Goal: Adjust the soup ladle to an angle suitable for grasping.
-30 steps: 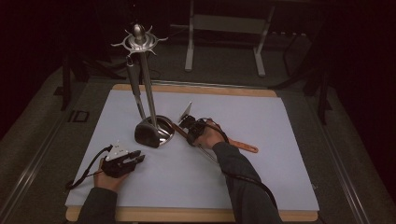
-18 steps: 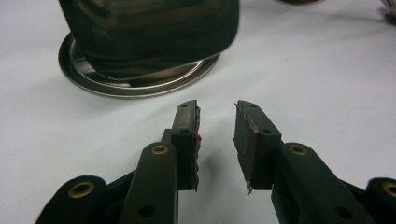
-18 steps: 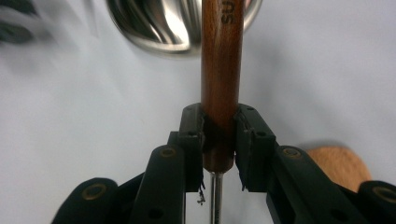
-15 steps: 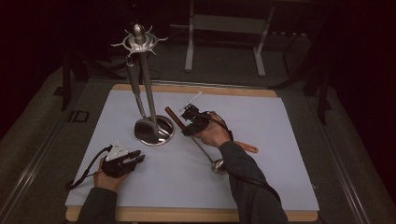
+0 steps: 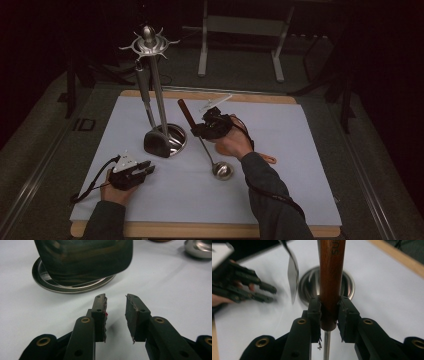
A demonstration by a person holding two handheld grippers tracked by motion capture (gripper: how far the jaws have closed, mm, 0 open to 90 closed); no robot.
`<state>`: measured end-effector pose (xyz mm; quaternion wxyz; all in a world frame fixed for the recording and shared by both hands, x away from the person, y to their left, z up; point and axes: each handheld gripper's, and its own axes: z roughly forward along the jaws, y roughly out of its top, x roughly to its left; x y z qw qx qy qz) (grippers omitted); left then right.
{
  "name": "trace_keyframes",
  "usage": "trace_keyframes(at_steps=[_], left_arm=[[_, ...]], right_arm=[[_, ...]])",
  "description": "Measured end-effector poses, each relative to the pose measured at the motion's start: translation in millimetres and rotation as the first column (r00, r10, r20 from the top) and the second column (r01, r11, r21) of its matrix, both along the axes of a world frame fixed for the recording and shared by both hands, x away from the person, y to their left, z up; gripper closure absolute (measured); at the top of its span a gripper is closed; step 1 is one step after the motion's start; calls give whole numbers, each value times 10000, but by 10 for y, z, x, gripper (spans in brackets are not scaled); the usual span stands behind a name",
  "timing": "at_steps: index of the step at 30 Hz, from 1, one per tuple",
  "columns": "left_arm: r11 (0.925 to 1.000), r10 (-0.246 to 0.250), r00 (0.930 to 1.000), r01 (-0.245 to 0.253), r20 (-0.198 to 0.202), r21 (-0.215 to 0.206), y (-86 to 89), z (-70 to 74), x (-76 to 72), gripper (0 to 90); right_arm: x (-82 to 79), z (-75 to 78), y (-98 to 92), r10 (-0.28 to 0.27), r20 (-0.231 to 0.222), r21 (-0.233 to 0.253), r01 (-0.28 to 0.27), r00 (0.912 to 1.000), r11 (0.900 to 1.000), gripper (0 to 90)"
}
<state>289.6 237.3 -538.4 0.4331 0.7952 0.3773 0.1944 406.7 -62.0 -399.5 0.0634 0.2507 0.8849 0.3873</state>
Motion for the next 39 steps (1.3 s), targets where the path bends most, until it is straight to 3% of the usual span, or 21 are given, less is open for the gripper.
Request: trace_keyframes(at_steps=[4,15,23,39], left_arm=[[10000,-1,10000,1,7,-2,0,0,-1,702],[10000,-5,10000,5,11,9,-1,-1,-1,702],[10000,-3,10000,3,10,11,-1,-1,0,702],[10000,10,10000,-10,23,10,-1,-1,-1,700]], right_arm=[[-45,47,-41,110,487,654,-142,9988,9978,739],[-146,142,-59,5,1425,1294,-191,9898,9914,739],[-188,178,-37,-3,1837,1538,-284,9830,9877,739],[-231,295,-25,-248,2235,2115,-236,9744,9771,739]])
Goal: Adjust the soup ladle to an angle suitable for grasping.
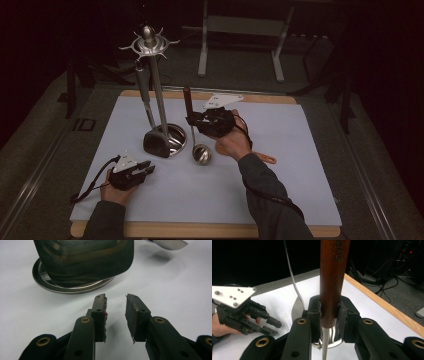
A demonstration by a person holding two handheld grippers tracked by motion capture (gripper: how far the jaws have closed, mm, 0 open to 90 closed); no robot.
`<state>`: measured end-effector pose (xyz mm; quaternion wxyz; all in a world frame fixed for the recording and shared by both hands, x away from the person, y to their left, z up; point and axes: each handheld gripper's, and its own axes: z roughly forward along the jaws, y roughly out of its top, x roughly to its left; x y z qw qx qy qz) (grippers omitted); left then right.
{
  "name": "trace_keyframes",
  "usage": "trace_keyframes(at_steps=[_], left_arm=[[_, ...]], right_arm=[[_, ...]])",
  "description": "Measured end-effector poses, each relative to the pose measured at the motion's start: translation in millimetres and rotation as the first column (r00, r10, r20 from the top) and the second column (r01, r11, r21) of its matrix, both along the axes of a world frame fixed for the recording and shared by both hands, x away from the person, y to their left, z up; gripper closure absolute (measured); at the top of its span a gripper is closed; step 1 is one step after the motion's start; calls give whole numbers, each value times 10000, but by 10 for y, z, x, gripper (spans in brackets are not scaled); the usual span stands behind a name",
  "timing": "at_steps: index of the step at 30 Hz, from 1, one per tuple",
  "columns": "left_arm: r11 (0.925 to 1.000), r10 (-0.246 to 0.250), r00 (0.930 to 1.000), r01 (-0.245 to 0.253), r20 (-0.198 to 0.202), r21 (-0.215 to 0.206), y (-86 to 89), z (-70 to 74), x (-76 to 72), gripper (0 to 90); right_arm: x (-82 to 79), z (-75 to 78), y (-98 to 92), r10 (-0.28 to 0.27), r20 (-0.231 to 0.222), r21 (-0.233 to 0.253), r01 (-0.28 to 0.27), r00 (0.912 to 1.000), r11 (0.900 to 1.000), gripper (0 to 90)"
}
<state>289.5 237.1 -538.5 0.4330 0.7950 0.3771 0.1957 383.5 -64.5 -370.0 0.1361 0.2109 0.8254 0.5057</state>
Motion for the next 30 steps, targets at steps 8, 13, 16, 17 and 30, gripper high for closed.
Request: trace_keyframes(at_steps=[8,13,16,17,30], left_arm=[[10000,29,10000,-29,-15,15,0,-1,3,700],[10000,65,10000,-64,-35,25,0,-1,5,700],[10000,73,10000,-72,-43,30,0,-1,6,700],[10000,81,10000,-81,-41,33,1,-1,6,700],[9999,115,9999,-115,-98,30,0,-3,16,700]], right_arm=[[-14,59,36,-44,131,82,43,9999,10000,739],[-21,105,55,-102,217,264,96,9997,9996,739],[-27,132,59,-140,274,360,130,9995,9993,739],[-28,140,62,-140,289,379,129,9995,9992,739],[-38,195,88,-164,388,436,147,9991,9989,738]])
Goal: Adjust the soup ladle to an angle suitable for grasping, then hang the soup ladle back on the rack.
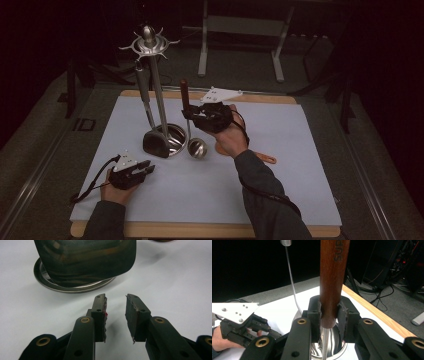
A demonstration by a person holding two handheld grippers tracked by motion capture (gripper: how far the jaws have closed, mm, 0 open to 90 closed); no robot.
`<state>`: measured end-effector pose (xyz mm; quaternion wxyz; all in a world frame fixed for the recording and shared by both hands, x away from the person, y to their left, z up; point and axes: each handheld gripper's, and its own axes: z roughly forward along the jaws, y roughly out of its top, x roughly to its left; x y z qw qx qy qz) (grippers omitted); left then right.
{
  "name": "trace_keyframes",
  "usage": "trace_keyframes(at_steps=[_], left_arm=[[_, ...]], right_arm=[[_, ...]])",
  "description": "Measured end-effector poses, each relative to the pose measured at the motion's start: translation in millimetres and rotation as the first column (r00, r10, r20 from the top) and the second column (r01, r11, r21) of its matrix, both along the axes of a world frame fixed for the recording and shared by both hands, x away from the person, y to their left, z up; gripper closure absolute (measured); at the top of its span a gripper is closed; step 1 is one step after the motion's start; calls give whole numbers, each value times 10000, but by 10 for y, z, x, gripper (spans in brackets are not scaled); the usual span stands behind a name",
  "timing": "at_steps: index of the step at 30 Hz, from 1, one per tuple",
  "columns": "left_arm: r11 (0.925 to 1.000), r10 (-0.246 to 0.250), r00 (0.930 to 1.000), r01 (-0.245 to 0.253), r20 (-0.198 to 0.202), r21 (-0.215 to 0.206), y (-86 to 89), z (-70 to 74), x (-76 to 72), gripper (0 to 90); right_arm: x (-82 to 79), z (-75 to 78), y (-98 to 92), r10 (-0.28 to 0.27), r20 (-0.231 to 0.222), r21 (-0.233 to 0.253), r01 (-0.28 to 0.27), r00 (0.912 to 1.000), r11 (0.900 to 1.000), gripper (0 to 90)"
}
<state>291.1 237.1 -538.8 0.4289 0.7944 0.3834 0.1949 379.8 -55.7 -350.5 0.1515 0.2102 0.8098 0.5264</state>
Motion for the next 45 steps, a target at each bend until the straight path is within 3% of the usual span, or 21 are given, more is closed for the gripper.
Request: trace_keyframes(at_steps=[18,45], left_arm=[[10000,14,10000,-14,15,-14,-1,1,-2,699],[10000,5,10000,-5,26,-12,1,1,-1,698]], right_arm=[[-17,105,54,-342,128,147,340,9993,9993,738],[-24,439,223,-973,386,469,954,9945,9943,738]])
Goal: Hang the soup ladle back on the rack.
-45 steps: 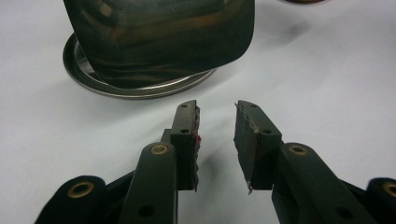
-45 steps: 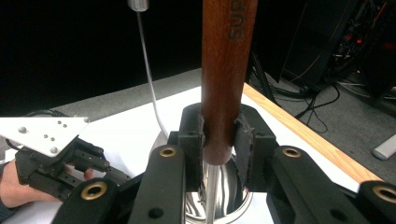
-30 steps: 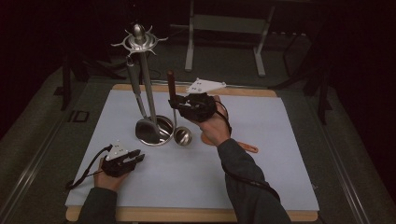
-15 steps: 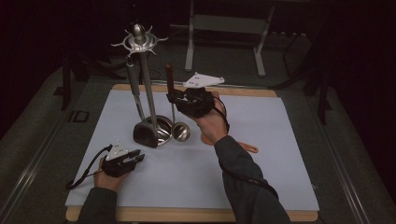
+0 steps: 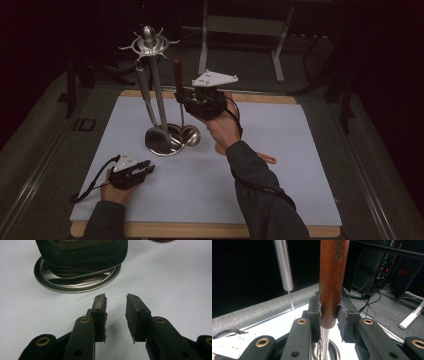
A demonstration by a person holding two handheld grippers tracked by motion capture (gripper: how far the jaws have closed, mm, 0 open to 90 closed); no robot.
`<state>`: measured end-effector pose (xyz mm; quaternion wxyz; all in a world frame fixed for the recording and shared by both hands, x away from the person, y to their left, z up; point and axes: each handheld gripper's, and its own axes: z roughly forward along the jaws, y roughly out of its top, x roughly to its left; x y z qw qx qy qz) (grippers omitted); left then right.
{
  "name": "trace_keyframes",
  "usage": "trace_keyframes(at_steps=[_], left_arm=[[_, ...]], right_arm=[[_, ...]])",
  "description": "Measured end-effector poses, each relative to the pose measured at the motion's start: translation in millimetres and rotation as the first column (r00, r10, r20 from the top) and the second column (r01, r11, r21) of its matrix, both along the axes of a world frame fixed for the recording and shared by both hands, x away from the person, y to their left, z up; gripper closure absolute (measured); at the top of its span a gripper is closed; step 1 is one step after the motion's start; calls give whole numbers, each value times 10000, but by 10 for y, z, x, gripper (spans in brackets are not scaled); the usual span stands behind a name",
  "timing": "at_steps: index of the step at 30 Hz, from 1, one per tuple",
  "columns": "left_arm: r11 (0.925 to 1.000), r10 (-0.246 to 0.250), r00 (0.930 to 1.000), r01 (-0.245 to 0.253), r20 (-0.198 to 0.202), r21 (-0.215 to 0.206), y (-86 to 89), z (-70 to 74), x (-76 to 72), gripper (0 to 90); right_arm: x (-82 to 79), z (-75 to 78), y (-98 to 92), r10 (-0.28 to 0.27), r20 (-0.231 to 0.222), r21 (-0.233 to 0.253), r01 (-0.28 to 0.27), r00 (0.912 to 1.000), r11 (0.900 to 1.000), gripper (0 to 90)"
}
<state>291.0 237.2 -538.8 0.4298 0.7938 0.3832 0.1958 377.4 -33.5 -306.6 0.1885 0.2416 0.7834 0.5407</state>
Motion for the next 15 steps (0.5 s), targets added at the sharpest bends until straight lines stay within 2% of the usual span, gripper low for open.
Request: trace_keyframes(at_steps=[9,15], left_arm=[[10000,-10,10000,10,2,-19,0,0,-1,698],[10000,-26,10000,26,-3,-6,1,1,-1,698]], right_arm=[[2,84,85,-144,-3,197,144,9999,9997,738],[-6,107,148,-137,43,142,137,9999,9998,737]])
